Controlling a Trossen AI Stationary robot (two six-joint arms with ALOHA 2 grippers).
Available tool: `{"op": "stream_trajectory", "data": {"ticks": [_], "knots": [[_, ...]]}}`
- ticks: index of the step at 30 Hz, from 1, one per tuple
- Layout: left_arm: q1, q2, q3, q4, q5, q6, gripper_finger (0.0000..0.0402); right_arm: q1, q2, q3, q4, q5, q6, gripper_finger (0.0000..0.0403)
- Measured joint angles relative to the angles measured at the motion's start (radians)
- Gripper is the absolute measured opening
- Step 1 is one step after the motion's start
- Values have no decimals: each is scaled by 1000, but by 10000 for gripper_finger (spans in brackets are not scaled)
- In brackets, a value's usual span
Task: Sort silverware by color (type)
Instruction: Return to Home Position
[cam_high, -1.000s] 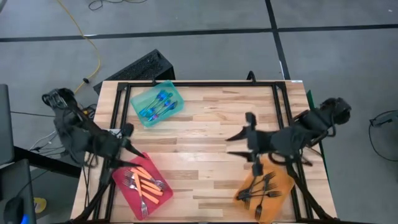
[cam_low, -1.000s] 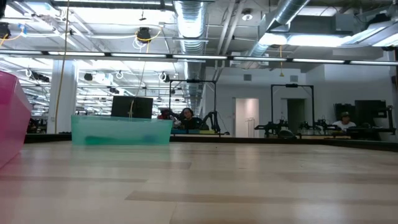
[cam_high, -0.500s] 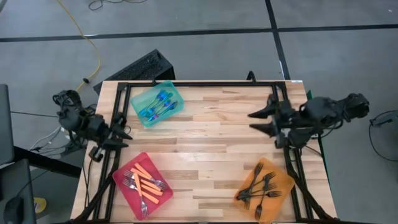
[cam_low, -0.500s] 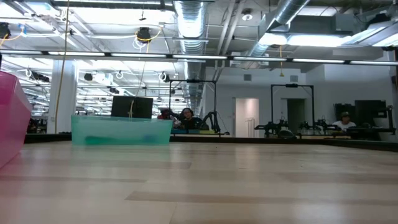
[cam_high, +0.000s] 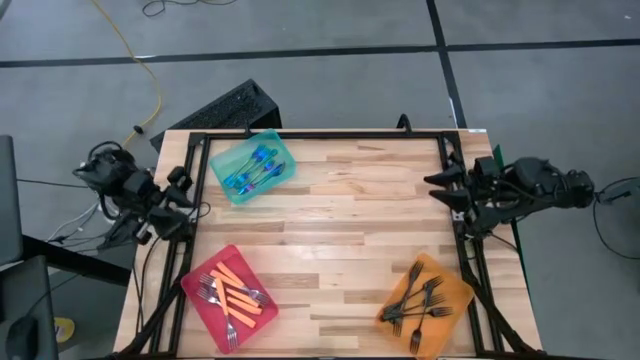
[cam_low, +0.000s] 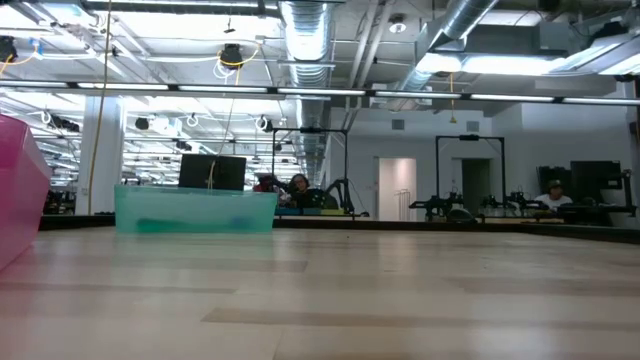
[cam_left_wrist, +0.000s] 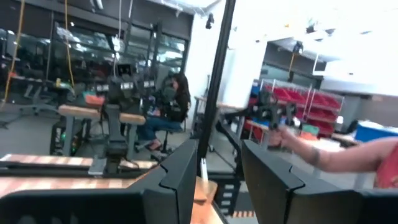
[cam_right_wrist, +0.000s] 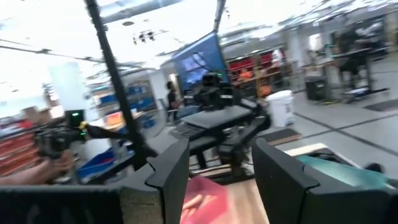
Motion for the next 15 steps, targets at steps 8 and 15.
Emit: {"op": "stream_trajectory", "data": {"ticks": [8,15], "knots": [[0,-117,-45,-25,-54,20,112,-45,-230,-163,37,18,1,194],[5,-117,-117,-55,-89,-40,112,-59,-377,-273,25,25,24,194]]}}
